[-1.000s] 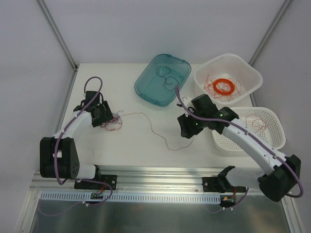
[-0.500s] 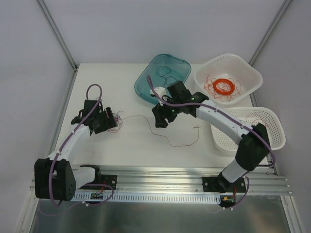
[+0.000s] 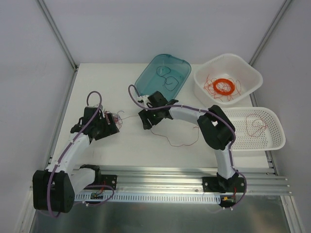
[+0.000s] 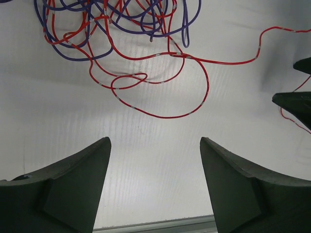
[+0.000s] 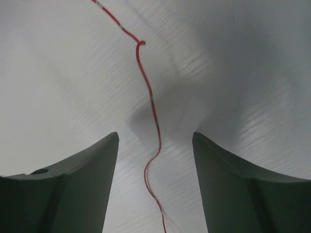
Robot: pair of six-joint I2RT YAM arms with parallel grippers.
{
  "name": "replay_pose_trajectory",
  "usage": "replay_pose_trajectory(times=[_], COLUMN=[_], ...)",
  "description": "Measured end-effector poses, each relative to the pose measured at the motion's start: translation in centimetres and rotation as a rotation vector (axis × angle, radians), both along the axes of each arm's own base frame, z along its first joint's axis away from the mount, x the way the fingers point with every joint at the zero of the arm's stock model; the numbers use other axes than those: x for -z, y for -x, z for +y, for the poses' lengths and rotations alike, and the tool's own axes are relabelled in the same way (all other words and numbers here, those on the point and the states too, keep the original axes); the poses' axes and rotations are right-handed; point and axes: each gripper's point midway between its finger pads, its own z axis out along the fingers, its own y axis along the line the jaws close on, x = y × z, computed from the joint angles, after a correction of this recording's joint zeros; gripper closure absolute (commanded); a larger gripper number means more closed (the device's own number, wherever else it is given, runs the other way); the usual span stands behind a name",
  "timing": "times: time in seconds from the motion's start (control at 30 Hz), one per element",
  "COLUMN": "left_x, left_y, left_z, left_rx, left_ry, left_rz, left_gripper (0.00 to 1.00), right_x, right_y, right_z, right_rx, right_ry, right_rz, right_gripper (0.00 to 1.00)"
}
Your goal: Untangle the cables
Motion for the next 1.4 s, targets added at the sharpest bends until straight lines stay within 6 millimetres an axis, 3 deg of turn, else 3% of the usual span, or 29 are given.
replay_pose_trajectory(times=[0.03,0.07,0.13,0.17,0.2,0.37,0.43,0.63,0.77,0.93,1.1,1.27,1.4], left_x=[-0.2,-0.5,-1.1,-1.3,-1.5,-2.0,-2.5,-4.8,-6.5,-7.2,-7.3,-8.0,-7.5], left_y=[0.0,0.0,-0.2,-0.2,-0.3,-0.2,-0.4,-1.8,-3.3,-5.2,-6.1,-6.1,-6.3], left_z=[0.0,0.0,0.0,-0.1,-0.1,-0.8,-1.2,-2.7,-3.7,-5.0,-8.3,-11.6,-12.6], left_rx=[-0.001,-0.002,-0.003,-0.002,0.000,0.034,0.068,0.227,0.312,0.359,0.446,0.531,0.531], left_ry=[0.001,0.004,0.007,0.009,0.010,0.011,0.004,-0.057,-0.099,-0.130,-0.108,-0.053,-0.022], left_rz=[-0.012,-0.025,-0.052,-0.063,-0.071,-0.098,-0.130,-0.294,-0.414,-0.492,-0.548,-0.611,-0.618], left_gripper=[0.24,0.22,0.20,0.19,0.18,0.16,0.13,0.12,0.13,0.15,0.17,0.19,0.20], right_x=[0.3,0.3,-0.1,-0.3,-0.5,-2.4,-4.6,-14.6,-18.3,-18.6,-18.8,-20.5,-22.0], right_y=[-0.2,-0.6,-1.3,-1.5,-1.7,-1.2,-0.7,1.1,2.5,4.0,5.3,5.7,6.0], right_z=[0.1,0.4,0.9,1.1,1.2,1.3,1.3,0.8,0.5,0.2,-0.2,-0.6,-1.2], right_rx=[0.009,0.021,0.037,0.045,0.044,0.034,0.021,-0.023,-0.055,-0.088,-0.105,-0.103,-0.097], right_ry=[0.003,-0.005,-0.023,-0.033,-0.039,-0.059,-0.086,-0.228,-0.277,-0.259,-0.244,-0.268,-0.290], right_rz=[-0.004,-0.012,-0.035,-0.039,-0.048,-0.059,-0.072,-0.184,-0.222,-0.203,-0.187,-0.215,-0.241], right_gripper=[0.40,0.53,0.71,0.92,0.99,0.99,0.99,0.99,0.99,0.99,0.99,0.99,0.99])
